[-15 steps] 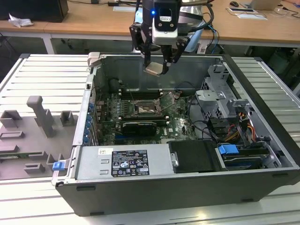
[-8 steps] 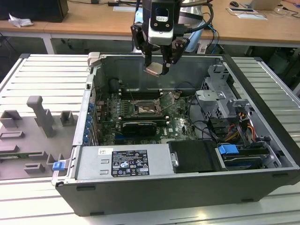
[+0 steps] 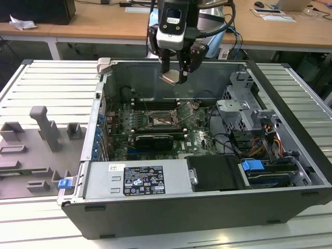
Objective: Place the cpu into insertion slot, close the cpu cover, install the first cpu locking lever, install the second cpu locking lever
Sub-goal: 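Place the cpu into insertion slot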
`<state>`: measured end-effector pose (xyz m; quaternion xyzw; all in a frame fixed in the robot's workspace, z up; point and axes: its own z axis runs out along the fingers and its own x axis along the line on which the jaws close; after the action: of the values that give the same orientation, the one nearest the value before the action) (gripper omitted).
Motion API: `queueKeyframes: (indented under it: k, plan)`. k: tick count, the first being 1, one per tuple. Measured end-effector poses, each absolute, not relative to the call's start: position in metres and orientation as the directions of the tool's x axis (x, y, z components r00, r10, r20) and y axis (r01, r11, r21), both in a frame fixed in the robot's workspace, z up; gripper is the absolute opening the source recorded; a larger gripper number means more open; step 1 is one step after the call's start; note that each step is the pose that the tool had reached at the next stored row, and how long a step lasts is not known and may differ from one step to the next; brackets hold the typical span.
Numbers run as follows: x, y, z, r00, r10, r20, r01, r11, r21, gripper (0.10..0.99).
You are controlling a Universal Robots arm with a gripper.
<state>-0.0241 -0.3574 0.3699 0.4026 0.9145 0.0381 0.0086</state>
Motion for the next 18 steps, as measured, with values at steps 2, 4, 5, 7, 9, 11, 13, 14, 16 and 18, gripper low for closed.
queueKeyframes:
  k: [2, 4, 5, 7, 9, 11, 13, 14, 16, 18]
  plan:
    - [-0.0241, -0.3574, 0.3696, -0.637, 0.771, 0.015, 0.77, 0.634, 0.076, 0.541]
    - [-0.0241, -0.3574, 0.3695, -0.619, 0.785, 0.014, 0.784, 0.616, 0.076, 0.541]
    - [-0.0241, -0.3574, 0.3694, -0.605, 0.796, 0.014, 0.794, 0.603, 0.076, 0.541]
    - [-0.0242, -0.3574, 0.3693, -0.575, 0.818, 0.014, 0.816, 0.573, 0.076, 0.541]
    - [-0.0241, -0.3574, 0.3692, -0.554, 0.833, 0.013, 0.831, 0.551, 0.075, 0.541]
    - [-0.0241, -0.3574, 0.3691, -0.529, 0.848, 0.013, 0.846, 0.527, 0.075, 0.541]
    - [-0.0242, -0.3574, 0.3691, -0.513, 0.859, 0.013, 0.857, 0.51, 0.075, 0.541]
    - [-0.0242, -0.3574, 0.3691, -0.504, 0.864, 0.013, 0.862, 0.502, 0.075, 0.541]
    - [-0.0241, -0.3574, 0.369, -0.495, 0.869, 0.013, 0.867, 0.493, 0.075, 0.541]
    - [-0.0241, -0.3574, 0.369, -0.492, 0.87, 0.013, 0.869, 0.49, 0.075, 0.541]
